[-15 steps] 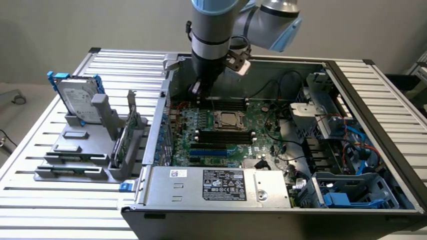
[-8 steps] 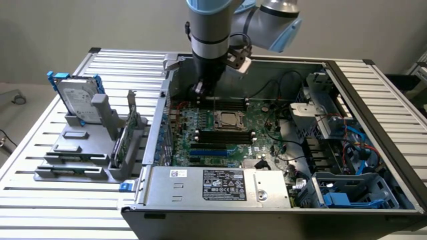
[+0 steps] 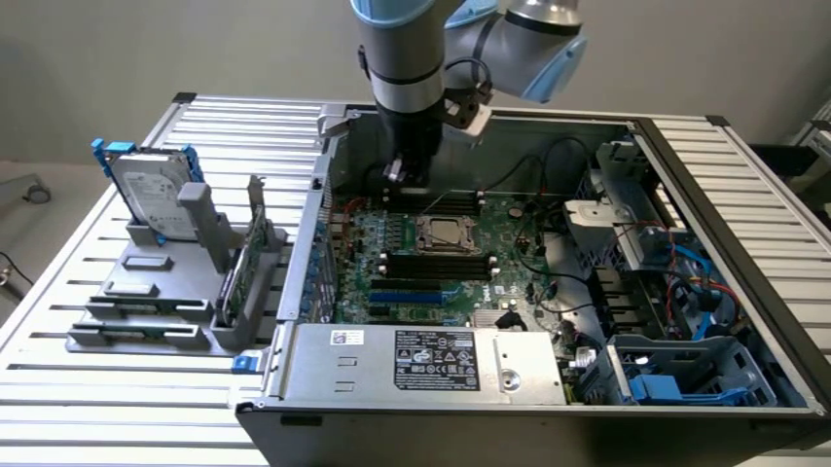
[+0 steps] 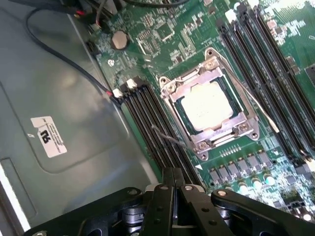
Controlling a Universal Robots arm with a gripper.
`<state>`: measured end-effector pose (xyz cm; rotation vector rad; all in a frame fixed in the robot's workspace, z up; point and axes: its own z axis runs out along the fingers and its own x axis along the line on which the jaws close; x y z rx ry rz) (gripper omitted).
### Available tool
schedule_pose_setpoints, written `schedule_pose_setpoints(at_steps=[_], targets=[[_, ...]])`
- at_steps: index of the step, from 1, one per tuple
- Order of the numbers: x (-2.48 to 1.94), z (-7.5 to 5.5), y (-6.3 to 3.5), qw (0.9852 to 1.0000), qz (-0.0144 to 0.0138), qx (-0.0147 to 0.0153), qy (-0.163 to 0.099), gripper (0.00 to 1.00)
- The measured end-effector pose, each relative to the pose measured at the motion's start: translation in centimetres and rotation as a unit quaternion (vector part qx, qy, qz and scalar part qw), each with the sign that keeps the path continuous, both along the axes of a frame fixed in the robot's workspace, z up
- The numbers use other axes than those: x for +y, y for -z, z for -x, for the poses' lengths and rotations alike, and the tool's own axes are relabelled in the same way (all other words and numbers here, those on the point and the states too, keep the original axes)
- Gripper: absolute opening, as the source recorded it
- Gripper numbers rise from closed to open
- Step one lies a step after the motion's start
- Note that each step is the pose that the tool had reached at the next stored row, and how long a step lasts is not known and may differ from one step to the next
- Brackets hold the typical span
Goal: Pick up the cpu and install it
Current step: 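Close the cpu cover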
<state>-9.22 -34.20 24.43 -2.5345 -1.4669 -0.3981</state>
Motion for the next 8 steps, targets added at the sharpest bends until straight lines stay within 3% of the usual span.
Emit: schedule_pose_setpoints(at_steps=[2, 4, 8], targets=[[0.06, 0.00, 0.04, 1.0000, 0.0037, -0.0057, 0.003, 0.11], [0.11, 0.00, 0.18, 0.9999, 0.0052, -0.0087, 0.007, 0.11], [0.18, 0.00, 0.69, 0.9998, 0.0059, -0.0104, 0.015, 0.11]])
